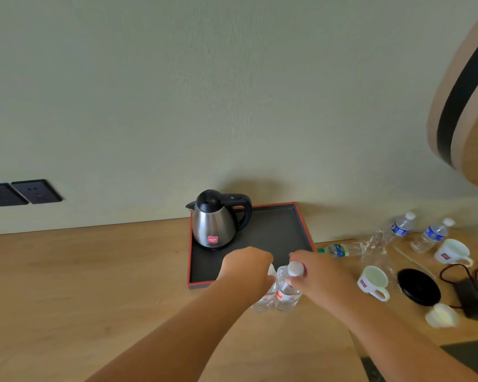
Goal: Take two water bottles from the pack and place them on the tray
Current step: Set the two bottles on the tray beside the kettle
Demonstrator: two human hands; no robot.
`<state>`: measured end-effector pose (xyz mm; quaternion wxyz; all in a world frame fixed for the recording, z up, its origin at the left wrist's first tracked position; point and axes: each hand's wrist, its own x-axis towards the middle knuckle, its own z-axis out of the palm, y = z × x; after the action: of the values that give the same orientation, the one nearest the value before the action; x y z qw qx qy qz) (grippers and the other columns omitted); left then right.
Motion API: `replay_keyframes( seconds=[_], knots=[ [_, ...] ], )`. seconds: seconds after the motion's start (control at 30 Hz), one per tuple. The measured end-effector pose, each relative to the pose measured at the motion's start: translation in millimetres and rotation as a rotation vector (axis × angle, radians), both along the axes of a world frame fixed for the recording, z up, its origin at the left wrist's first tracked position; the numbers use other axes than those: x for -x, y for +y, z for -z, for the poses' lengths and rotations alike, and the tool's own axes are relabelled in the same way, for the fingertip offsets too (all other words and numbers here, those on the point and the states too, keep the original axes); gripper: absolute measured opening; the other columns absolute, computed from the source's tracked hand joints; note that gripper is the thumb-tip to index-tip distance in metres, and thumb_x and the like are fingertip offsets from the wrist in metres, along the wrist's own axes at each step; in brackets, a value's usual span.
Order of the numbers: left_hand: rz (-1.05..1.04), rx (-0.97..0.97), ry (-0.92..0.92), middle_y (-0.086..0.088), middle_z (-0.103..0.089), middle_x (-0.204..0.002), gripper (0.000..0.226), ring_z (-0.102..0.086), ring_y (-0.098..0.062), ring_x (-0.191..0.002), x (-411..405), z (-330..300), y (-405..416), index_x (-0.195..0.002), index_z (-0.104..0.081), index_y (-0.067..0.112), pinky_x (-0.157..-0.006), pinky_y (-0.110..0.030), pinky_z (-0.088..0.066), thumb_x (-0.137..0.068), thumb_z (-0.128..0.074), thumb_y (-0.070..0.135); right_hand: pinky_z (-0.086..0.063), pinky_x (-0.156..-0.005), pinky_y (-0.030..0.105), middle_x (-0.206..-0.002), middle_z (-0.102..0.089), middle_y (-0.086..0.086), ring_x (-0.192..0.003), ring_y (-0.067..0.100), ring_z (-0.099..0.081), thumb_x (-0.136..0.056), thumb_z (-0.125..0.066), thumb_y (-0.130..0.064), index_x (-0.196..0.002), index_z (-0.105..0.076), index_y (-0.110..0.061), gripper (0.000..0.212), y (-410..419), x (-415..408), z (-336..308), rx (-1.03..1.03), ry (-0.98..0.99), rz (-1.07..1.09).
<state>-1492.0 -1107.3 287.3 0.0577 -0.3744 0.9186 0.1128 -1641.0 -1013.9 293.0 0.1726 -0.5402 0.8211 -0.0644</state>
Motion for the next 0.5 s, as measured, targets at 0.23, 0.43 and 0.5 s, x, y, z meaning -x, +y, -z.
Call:
replay_keyframes(
  seconds=[0.23, 0.43, 0.5],
  knots=[
    [0.028, -0.013, -0.002, -0.006, -0.071, -0.105, 0.023, -0.067, -0.030, -0.097, -0.9, 3.8, -1.2, -0.113, -0.060, 0.021, -0.068, -0.035, -0.044, -0.099, -0.059, 0.038, -0.036, -0.053, 0.028, -0.080, -0.061, -0.005, -0.080, 0.019, -0.064, -0.092, -0.063, -0.034, -0.098, -0.064, -0.023, 0.012, -1.4, 2.2, 3.0, 0.057, 0.065, -0.050],
    [0.083, -0.044, -0.049, -0.010, -0.069, -0.106, 0.024, -0.065, -0.032, -0.097, 1.5, 1.1, -0.4, -0.118, -0.054, 0.016, -0.067, -0.036, -0.038, -0.104, -0.054, 0.035, -0.028, -0.047, 0.024, -0.073, -0.049, -0.008, -0.074, 0.018, -0.055, -0.092, -0.064, -0.035, -0.092, -0.052, -0.023, 0.016, -6.9, 10.1, 10.8, 0.072, 0.015, -0.124],
    [0.083, -0.048, -0.065, -0.011, -0.069, -0.106, 0.022, -0.064, -0.032, -0.093, 4.1, -1.4, -0.6, -0.117, -0.054, 0.015, -0.067, -0.037, -0.038, -0.105, -0.053, 0.033, -0.025, -0.046, 0.023, -0.072, -0.052, -0.008, -0.077, 0.019, -0.060, -0.091, -0.064, -0.035, -0.090, -0.053, -0.023, 0.017, -9.3, 14.2, 11.3, 0.066, 0.010, -0.143]
  ],
)
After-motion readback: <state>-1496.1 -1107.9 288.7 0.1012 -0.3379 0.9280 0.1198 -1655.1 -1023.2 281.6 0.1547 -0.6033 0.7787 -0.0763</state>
